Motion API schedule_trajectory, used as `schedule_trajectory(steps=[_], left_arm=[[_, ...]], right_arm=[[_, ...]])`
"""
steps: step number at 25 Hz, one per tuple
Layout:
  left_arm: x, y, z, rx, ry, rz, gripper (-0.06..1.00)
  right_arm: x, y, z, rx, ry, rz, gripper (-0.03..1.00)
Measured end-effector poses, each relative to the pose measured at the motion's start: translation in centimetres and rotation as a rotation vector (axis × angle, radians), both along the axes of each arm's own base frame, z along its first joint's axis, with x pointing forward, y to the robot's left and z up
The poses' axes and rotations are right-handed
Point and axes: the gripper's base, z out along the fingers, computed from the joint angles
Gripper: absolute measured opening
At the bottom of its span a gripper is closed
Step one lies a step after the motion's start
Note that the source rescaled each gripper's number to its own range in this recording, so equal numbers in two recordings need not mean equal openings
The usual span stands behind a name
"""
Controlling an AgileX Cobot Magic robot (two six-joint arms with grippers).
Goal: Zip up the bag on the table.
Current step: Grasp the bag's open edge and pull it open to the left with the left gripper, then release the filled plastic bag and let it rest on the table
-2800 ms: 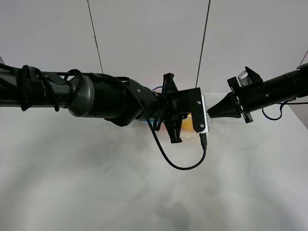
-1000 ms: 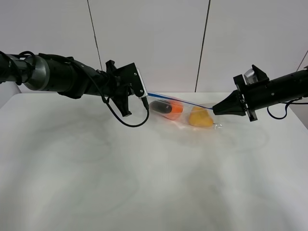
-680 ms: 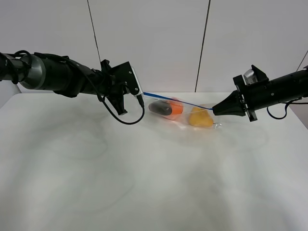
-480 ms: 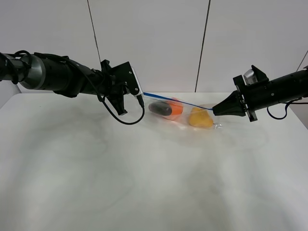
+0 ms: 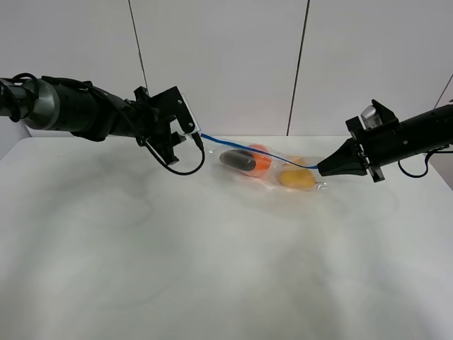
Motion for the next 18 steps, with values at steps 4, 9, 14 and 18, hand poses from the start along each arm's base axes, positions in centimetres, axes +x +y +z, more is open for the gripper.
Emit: schedule_trajectory(steps=[4, 9, 14, 18], left_arm=[[0.0, -0.1, 0.0, -0.030, 0.010, 0.019, 0.89], [0.4, 0.7, 0.4, 0.007, -0.049, 0.102, 0.92], [1.0, 2.9, 0.5, -0.046, -0.060, 0.232, 0.92], [1.7, 6.7, 0.4, -0.163, -0.033, 0.405, 0.92]], right_arm=[[0.0, 0.0, 0.0, -0.001, 0.000, 0.001, 0.00], [0.0, 0.0, 0.0, -0.002, 0.001, 0.003, 0.00], [0.0, 0.0, 0.0, -0.001, 0.001, 0.002, 0.00], [0.0, 0.0, 0.0, -0.001, 0.001, 0.002, 0.00]])
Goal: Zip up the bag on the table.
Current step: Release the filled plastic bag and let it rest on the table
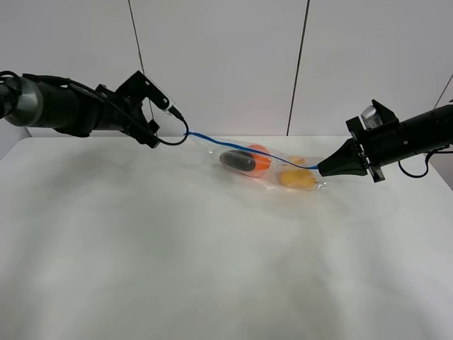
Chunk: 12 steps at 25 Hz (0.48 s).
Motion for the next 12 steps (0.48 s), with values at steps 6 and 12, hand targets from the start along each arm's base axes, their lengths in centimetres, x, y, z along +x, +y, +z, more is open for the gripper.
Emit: schedule_trajectory(steps=[6, 12], left_arm=[[0.2, 4.2, -0.4, -0.365, 0.067, 0.179, 0.88], [0.1, 3.2, 0.1, -0.703, 0.122, 0.067, 0.88]], right_arm=[[0.0, 0.0, 0.0, 0.001, 0.000, 0.000, 0.00], [0.0, 0.0, 0.0, 0.001, 0.000, 0.000, 0.00]])
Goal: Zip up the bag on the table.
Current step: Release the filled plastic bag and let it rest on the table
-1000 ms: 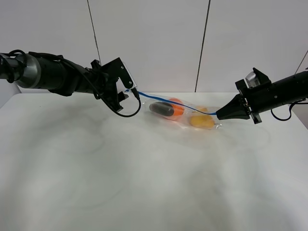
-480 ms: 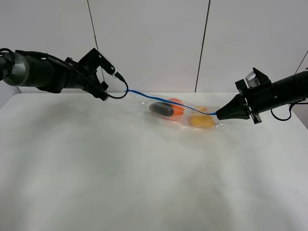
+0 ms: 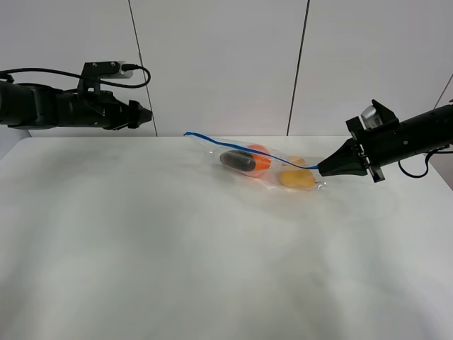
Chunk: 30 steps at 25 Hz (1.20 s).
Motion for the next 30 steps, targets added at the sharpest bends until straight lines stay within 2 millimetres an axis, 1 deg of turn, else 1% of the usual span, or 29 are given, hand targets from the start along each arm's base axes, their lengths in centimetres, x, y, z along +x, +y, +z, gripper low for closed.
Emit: schedule_trajectory(steps=[2, 5, 8, 10, 12, 14, 16, 18, 21, 24, 26, 28, 30], left_arm=[[-0.2, -0.7, 0.2, -0.059, 0.000, -0.063, 0.88], [-0.7, -1.5, 0.1, -0.091, 0.032, -0.160, 0.88], [-1.7, -2.0, -0.6, -0.073, 0.143, -0.252, 0.88], [-2.6, -2.1, -1.4, -0.081, 0.278, -0.270, 0.88], [-3.4, -1.7, -2.1, -0.059, 0.418, -0.237, 0.88], [-3.8, -0.9, -2.8, -0.012, 0.539, -0.144, 0.88], [-3.8, 0.0, -2.7, 0.034, 0.611, -0.044, 0.88], [-3.6, 0.9, -2.2, 0.082, 0.667, 0.058, 0.88], [-2.9, 2.0, -0.2, 0.165, 0.714, 0.166, 0.88], [-2.2, 2.6, 2.5, 0.217, 0.724, 0.207, 0.88], [-1.9, 2.6, 3.8, 0.219, 0.734, 0.212, 0.88], [-2.0, 2.6, 4.6, 0.215, 0.758, 0.211, 0.88], [-2.3, 2.6, 4.9, 0.214, 0.795, 0.209, 0.88]], right_arm=[[0.0, 0.0, 0.0, 0.000, 0.000, 0.000, 0.00], [0.0, 0.0, 0.0, 0.000, 0.000, 0.000, 0.00], [0.0, 0.0, 0.0, 0.000, 0.000, 0.000, 0.00], [0.0, 0.0, 0.0, 0.000, 0.000, 0.000, 0.00], [0.0, 0.0, 0.0, 0.000, 0.000, 0.000, 0.00], [0.0, 0.0, 0.0, 0.000, 0.000, 0.000, 0.00], [0.0, 0.0, 0.0, 0.000, 0.000, 0.000, 0.00], [0.0, 0.0, 0.0, 0.000, 0.000, 0.000, 0.00], [0.0, 0.0, 0.0, 0.000, 0.000, 0.000, 0.00], [0.0, 0.0, 0.0, 0.001, 0.000, -0.001, 0.00], [0.0, 0.0, 0.0, 0.001, 0.000, -0.001, 0.00], [0.0, 0.0, 0.0, 0.001, 0.000, -0.001, 0.00], [0.0, 0.0, 0.0, 0.001, 0.000, -0.001, 0.00]])
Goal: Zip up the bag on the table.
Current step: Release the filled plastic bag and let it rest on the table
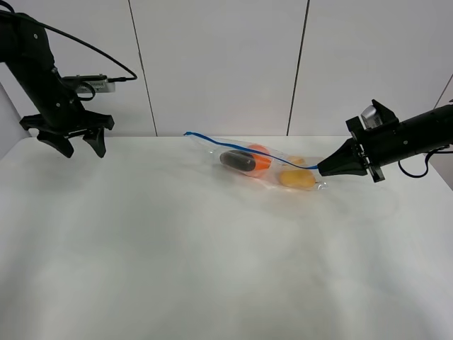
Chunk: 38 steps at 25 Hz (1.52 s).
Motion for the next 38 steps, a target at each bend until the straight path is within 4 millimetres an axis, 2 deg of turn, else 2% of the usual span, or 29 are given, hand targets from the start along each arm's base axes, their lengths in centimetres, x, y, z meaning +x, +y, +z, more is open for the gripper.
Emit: schedule_trajectory(steps=[3, 6, 12, 15, 18, 21, 25, 30, 31, 33, 38], left_arm=[[-0.6, 0.0, -0.1, -0.002, 0.064, -0.001, 0.88], [-0.9, 0.0, 0.6, -0.003, 0.058, 0.000, 0.88], [-2.1, 0.0, 4.2, -0.005, -0.027, 0.000, 0.88], [-3.9, 0.0, 6.4, -0.005, -0.073, 0.000, 0.88], [-6.7, 0.1, 8.8, -0.005, -0.114, -0.001, 0.88], [-10.2, 0.1, 10.1, -0.003, -0.135, -0.001, 0.88], [-15.6, 0.2, 10.5, -0.003, -0.137, -0.001, 0.88], [-22.5, 0.3, 9.3, -0.002, -0.137, -0.001, 0.93], [-23.9, 0.3, 8.9, -0.002, -0.135, 0.000, 0.94], [-26.3, 0.4, 7.6, -0.003, -0.123, 0.005, 0.95], [-31.1, 0.4, 4.7, -0.016, -0.117, 0.039, 0.96]], right_arm=[[0.0, 0.0, 0.0, 0.000, 0.000, 0.000, 0.00], [0.0, 0.0, 0.0, 0.000, 0.000, 0.000, 0.00], [0.0, 0.0, 0.0, -0.002, -0.001, -0.002, 0.00], [0.0, 0.0, 0.0, -0.002, -0.001, -0.002, 0.00], [0.0, 0.0, 0.0, -0.002, -0.001, -0.002, 0.00], [0.0, 0.0, 0.0, -0.002, -0.001, -0.002, 0.00], [0.0, 0.0, 0.0, -0.002, -0.002, -0.003, 0.00], [0.0, -0.1, -0.1, -0.015, -0.001, 0.002, 0.02], [0.0, -0.1, -0.1, -0.017, 0.000, 0.004, 0.05], [-0.1, -0.1, -0.2, -0.021, 0.000, 0.007, 0.17], [0.0, -0.1, -0.2, -0.022, 0.000, 0.006, 0.82]])
